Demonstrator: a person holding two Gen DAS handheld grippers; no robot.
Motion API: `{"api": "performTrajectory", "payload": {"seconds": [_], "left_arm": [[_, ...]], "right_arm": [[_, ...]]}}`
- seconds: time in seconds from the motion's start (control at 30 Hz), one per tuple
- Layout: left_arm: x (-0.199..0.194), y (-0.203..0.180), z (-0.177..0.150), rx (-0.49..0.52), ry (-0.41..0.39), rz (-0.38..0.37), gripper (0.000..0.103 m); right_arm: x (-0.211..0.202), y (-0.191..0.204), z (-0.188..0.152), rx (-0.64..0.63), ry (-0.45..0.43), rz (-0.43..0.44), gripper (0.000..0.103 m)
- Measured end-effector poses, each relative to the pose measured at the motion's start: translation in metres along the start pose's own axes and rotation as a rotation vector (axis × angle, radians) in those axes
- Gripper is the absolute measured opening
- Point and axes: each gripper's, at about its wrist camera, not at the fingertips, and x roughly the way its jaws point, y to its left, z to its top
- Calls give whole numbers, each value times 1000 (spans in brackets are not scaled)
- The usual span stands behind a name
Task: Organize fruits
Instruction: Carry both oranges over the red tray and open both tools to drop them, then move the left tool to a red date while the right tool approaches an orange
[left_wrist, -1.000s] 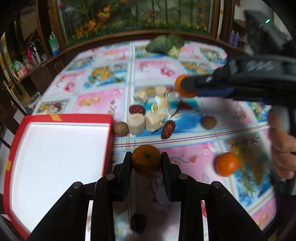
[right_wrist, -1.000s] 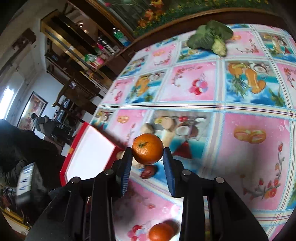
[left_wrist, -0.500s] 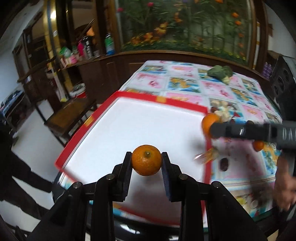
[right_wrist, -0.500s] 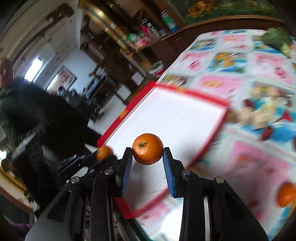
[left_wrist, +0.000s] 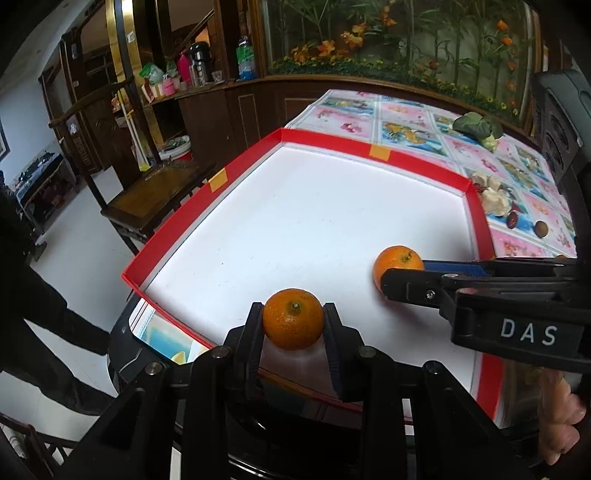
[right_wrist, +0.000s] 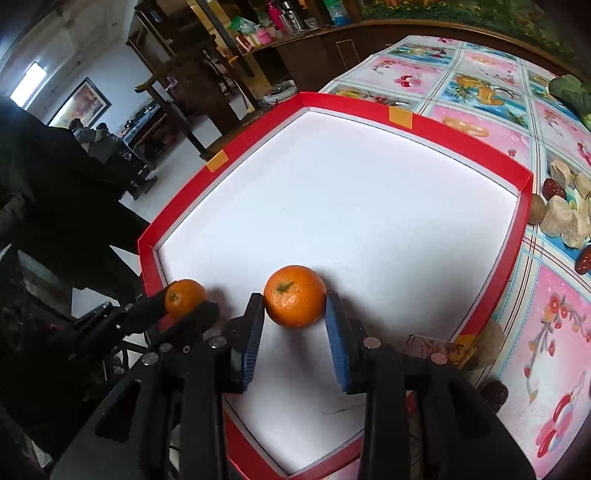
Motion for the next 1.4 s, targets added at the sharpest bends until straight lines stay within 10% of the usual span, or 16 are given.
{"api": "performTrajectory", "payload": {"seconds": [0.17,0.23,0.5,0.97,1.4], "left_arm": [[-3,1,-2,-15,-4,9,35],[-7,4,-3,-24,-15,12,51],[-29,2,0,-32,-84,39,62],[-57,-101,-29,224,-42,-368,62],[-31,-130,-38,283,29,-432,62]], "right_arm": [[-3,-2,0,-4,15,-13,37],[-7,-3,0,-7,18,-16,38],[-83,-49,-8,47,-162,55,44],[-180,-185,-85,268,-220,-84,50],[-145,-184,-85,162,-135,-231,50]]}}
